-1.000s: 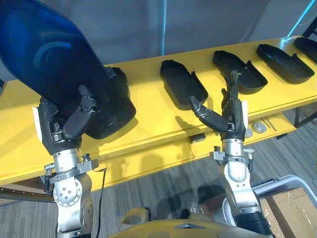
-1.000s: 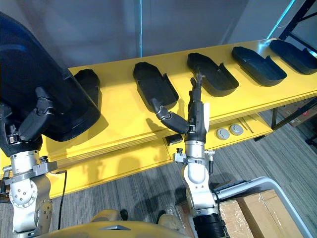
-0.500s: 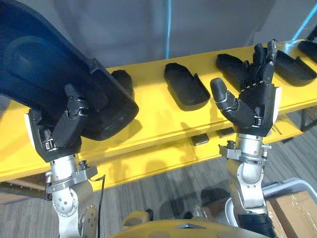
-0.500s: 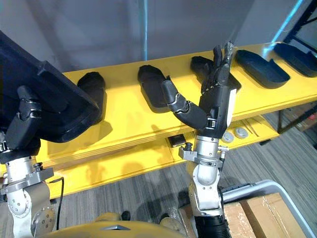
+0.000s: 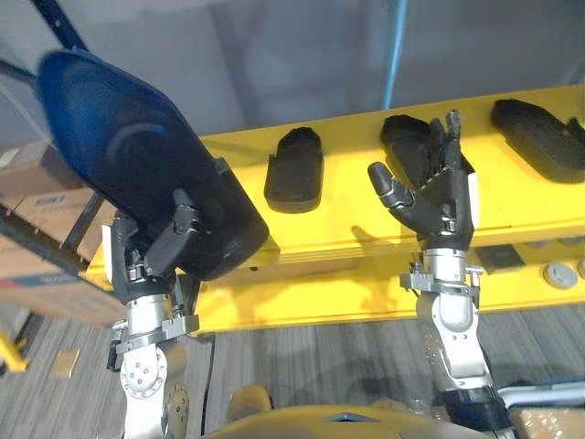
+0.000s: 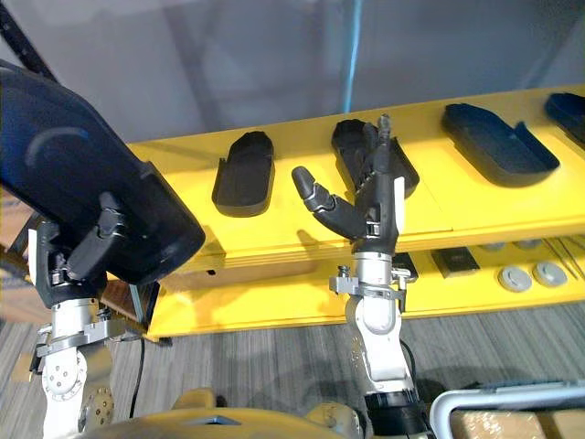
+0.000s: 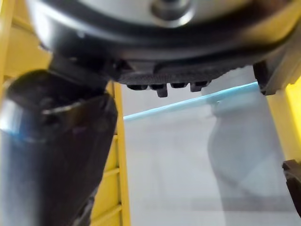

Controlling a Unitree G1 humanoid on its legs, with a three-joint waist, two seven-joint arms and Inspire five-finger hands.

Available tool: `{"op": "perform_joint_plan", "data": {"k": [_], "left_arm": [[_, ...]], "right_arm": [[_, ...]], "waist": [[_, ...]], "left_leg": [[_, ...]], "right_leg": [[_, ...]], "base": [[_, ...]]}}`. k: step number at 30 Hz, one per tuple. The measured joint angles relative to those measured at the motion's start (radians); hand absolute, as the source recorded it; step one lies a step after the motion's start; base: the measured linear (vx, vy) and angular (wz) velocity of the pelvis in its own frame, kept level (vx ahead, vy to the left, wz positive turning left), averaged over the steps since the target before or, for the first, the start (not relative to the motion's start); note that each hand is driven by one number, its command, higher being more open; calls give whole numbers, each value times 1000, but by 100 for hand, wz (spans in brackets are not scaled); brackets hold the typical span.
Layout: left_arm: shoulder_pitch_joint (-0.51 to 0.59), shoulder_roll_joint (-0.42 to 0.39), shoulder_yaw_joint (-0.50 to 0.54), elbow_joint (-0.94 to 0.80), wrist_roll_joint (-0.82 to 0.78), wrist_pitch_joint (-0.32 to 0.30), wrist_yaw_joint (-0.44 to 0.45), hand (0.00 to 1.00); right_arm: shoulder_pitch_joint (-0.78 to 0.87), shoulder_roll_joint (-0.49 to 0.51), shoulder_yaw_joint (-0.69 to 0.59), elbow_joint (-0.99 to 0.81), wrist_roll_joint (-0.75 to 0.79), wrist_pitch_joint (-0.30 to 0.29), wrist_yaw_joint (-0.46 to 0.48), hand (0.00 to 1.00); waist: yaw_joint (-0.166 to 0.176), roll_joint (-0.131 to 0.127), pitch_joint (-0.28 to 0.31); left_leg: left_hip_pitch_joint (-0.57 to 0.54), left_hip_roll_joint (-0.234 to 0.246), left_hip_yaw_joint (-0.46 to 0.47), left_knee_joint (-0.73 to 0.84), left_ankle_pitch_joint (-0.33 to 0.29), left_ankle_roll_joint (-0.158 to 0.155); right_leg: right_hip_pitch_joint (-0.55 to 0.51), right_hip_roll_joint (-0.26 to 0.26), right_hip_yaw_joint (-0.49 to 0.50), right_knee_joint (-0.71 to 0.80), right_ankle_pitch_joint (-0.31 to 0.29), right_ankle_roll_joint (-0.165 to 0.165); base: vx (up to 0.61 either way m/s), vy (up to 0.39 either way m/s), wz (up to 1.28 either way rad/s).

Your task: Walk over and take three plastic housings, then place them on the shelf

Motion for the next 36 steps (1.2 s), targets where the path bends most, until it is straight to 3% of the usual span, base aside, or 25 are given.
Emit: {"op": "perform_joint_plan", "data": {"k": [1, 2, 3, 5, 6, 7, 8, 9, 10, 11, 13, 14, 17, 18, 21, 25, 29, 31, 33, 36], "left_arm": [[-13, 16, 0, 0, 16, 8, -15, 0], [-25, 26, 0, 0, 16, 9, -34, 0], [-58, 61, 0, 9, 14, 16, -65, 0], [-99, 109, -7, 50, 15, 48, -98, 0], [-104, 122, -7, 57, 13, 49, -109, 0], [-111, 146, -7, 58, 12, 49, -130, 0], [-126, 159, -9, 56, 13, 49, -148, 0], [-131, 165, -11, 51, 12, 49, -152, 0], [-147, 171, -13, 44, 10, 48, -159, 0], [-174, 169, -19, 43, -3, 48, -168, 0], [-206, 159, -30, 40, -33, 48, -168, 0], [-216, 149, -33, 39, -34, 48, -157, 0], [-208, 113, -45, 34, -30, 56, -119, 0], [-185, 93, -45, 16, -21, 66, -84, 0], [-163, 71, -45, 11, -19, 66, -53, 0], [-121, 48, -35, 1, -21, 68, -28, 0], [-102, 29, 3, 1, -8, 114, 43, 0], [-123, 30, 51, 34, 31, 130, 62, 0], [-146, 42, 89, 85, 32, 137, 78, 0], [-192, 98, 153, 181, 26, 168, 126, 0]], "right_arm": [[-7, 4, 0, 17, 6, 0, 0, 100], [-7, 9, 0, 25, 9, 0, -3, 100], [-8, 29, 1, 60, 7, 1, -7, 100], [0, 76, 36, 121, 6, 18, -34, 100], [5, 88, 52, 124, 0, 18, -42, 100], [11, 105, 83, 124, -13, 17, -53, 100], [11, 108, 106, 124, -61, 17, -81, 100], [9, 108, 113, 124, -94, 17, -94, 100], [7, 108, 125, 121, -139, 14, -108, 100], [14, 107, 127, 110, -161, 11, -128, 100], [16, 106, 117, 78, -168, 12, -141, 100], [18, 106, 109, 60, -167, 12, -142, 100], [44, 107, 87, 39, -165, 15, -139, 100], [45, 106, 83, 36, -161, 17, -135, 100], [45, 104, 57, 26, -160, 17, -136, 100], [71, 104, 26, -15, -158, 14, -132, 100], [115, 103, 22, -65, -109, 6, -99, 100], [122, 94, 22, -70, -109, 5, -89, 100], [124, 88, 22, -72, -110, -2, -74, 100], [152, 83, 26, -87, -133, -4, -70, 100]], "waist": [[-29, 8, -4], [-36, 10, -3], [-35, -12, 11], [-23, -11, 21], [-22, -9, 24], [-17, -9, 25], [-1, -10, 25], [8, -9, 24], [1, 0, 29], [-2, -13, 21], [0, -25, 18], [-1, -34, 13], [-21, -32, 15], [-22, -33, 14], [-24, -33, 15], [-22, -34, 16], [-23, -23, 49], [-22, -15, 60], [-25, -3, 60], [-22, -6, 61]], "left_leg": [[-2, -16, 7, -2, -78, -17], [-2, -18, 12, -5, -112, -37], [-3, -41, 23, 11, -149, -43], [7, -49, 28, 34, -167, -19], [14, -49, 30, 33, -172, -15], [19, -50, 41, 33, -181, 1], [23, -53, 56, 21, -182, 26], [28, -50, 70, 1, -179, 42], [26, -52, 57, -33, -160, 73], [26, -68, 42, -85, -129, 93], [27, -92, 30, -139, -89, 101], [27, -108, 30, -160, -70, 96], [29, -133, 42, -184, -37, 99], [34, -133, 55, -199, -28, 96], [49, -126, 60, -256, 5, 80], [75, -97, 66, -323, 42, 53], [-8, -27, 60, -85, -25, 41], [-17, -12, 59, -64, -24, 40], [47, -11, 71, -176, -5, 23], [119, -21, 113, -301, 52, 16]], "right_leg": [[4, -12, 19, -27, 20, 12], [10, -21, 15, -38, 44, 24], [32, -44, 19, -78, 100, 50], [64, -42, 21, -121, 242, 39], [66, -41, 21, -123, 278, 34], [64, -40, 15, -123, 337, 0], [57, -38, -10, -140, 404, -67], [52, -30, -29, -153, 419, -95], [50, 22, -36, -87, 304, -91], [51, 86, -42, -26, 162, -88], [58, 162, -44, -30, 48, -108], [71, 171, -55, -65, 36, -123], [92, 164, -43, -124, 42, -121], [95, 167, -32, -154, 57, -102], [95, 178, -33, -182, 70, -85], [87, 211, -22, -182, 57, -103], [108, 256, -15, -159, 39, -109], [111, 262, -16, -143, 36, -110], [107, 270, -12, -135, 32, -112], [84, 267, 22, -101, 8, -120]], "base": [[1, 402, 14], [7, 487, 30], [-18, 461, 14], [-44, 439, 2], [-65, 404, -3], [-95, 439, -14], [-98, 308, -23], [-98, 219, -12], [-67, 143, 23], [-40, 114, 35], [0, 85, 23], [1, 82, 12], [4, 62, 7], [-17, -5, -18], [-48, -64, -11], [-69, -104, -7], [-31, -90, -7], [-62, -66, 3], [-49, -49, -3], [-72, -44, -28]]}}
